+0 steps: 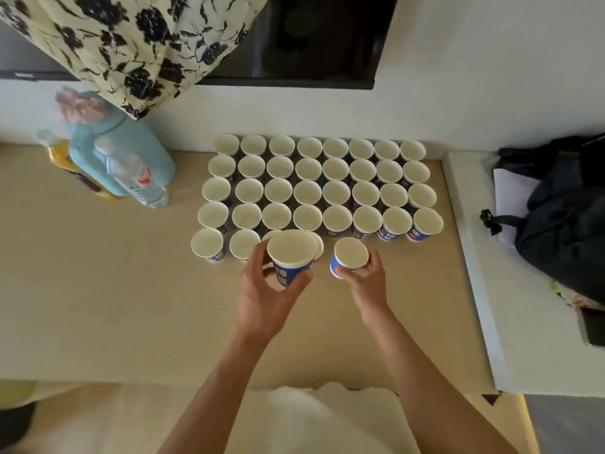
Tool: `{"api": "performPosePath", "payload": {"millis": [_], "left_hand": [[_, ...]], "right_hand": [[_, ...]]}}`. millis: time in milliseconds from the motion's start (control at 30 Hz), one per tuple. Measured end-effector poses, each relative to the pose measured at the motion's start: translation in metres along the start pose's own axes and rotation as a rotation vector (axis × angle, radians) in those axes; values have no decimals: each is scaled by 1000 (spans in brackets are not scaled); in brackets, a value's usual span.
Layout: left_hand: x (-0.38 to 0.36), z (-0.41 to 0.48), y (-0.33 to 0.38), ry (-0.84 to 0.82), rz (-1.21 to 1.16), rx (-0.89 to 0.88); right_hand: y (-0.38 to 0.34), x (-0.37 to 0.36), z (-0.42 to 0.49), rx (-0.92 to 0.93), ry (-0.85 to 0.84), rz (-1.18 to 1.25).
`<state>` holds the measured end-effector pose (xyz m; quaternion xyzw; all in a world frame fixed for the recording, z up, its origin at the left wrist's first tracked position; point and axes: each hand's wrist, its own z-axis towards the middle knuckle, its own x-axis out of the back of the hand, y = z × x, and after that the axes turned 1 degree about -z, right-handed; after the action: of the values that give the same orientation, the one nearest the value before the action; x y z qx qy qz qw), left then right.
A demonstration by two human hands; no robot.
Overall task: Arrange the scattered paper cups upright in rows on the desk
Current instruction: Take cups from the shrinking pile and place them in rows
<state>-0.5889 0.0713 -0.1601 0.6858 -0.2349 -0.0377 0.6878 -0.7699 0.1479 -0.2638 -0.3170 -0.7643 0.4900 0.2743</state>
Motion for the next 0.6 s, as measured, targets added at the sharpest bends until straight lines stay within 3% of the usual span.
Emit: {"api": "performPosePath", "payload": {"millis": [267,600], "left_hand": [[-36,-12,6,74,21,76],[-44,-17,16,123,45,87]], "right_hand": [[16,8,37,0,-134,-66],[31,-2,64,-34,-179,-47]]}}
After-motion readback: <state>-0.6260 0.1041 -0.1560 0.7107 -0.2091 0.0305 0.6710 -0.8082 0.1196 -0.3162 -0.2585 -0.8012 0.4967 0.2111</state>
